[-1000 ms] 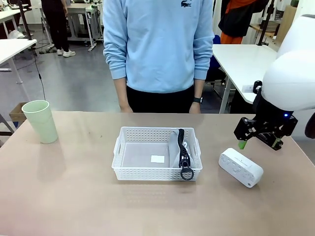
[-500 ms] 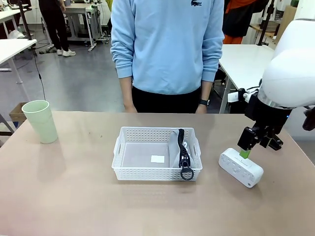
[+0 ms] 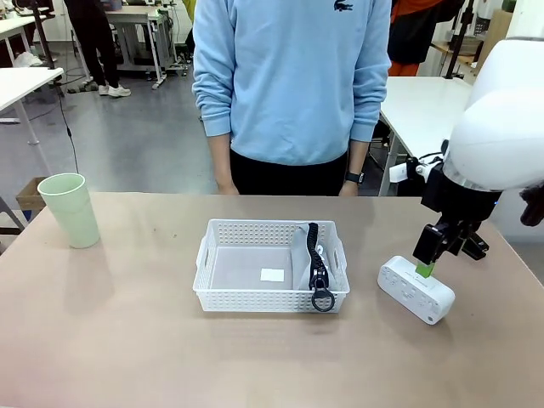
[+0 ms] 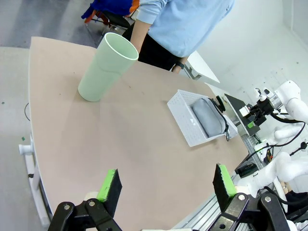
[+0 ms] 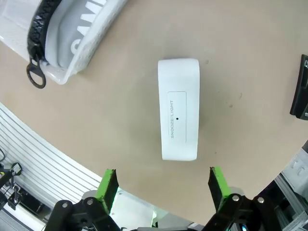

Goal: Efficiently arrange items inside the basket to fit them all.
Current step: Pick up the Digital clock and place it inside the Organizing basket.

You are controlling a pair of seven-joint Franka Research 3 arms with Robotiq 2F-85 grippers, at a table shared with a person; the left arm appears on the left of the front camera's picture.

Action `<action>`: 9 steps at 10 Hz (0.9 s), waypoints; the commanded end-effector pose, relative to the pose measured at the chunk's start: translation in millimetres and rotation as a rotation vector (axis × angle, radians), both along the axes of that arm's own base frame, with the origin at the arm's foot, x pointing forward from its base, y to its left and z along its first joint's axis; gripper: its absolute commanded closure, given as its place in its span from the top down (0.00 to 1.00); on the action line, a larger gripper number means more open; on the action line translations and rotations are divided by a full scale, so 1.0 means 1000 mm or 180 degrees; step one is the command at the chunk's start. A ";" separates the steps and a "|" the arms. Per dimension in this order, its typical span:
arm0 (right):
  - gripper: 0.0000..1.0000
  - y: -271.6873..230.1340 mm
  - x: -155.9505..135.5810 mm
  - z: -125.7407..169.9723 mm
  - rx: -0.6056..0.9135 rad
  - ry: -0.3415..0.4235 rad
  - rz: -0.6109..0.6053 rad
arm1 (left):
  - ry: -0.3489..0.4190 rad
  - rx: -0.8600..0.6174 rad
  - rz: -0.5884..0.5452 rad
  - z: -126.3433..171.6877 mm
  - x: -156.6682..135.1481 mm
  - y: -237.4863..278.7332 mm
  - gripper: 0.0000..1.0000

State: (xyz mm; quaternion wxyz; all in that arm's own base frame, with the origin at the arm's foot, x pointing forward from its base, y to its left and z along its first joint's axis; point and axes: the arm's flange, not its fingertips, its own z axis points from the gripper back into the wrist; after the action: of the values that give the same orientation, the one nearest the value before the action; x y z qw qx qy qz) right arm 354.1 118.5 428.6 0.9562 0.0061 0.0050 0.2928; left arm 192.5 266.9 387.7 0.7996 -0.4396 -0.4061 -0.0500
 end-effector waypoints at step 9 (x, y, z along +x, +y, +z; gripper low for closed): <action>1.00 -0.009 0.028 -0.116 -0.0052 -0.0234 0.0205 | -0.0097 -0.0017 0.0008 0.002 0.001 0.000 1.00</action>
State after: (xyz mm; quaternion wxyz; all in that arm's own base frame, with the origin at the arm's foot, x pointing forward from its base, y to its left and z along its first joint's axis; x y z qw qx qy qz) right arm 394.4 121.0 328.9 0.9492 -0.0042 -0.0177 0.3142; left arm 192.3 267.0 387.6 0.7995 -0.4396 -0.4063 -0.0501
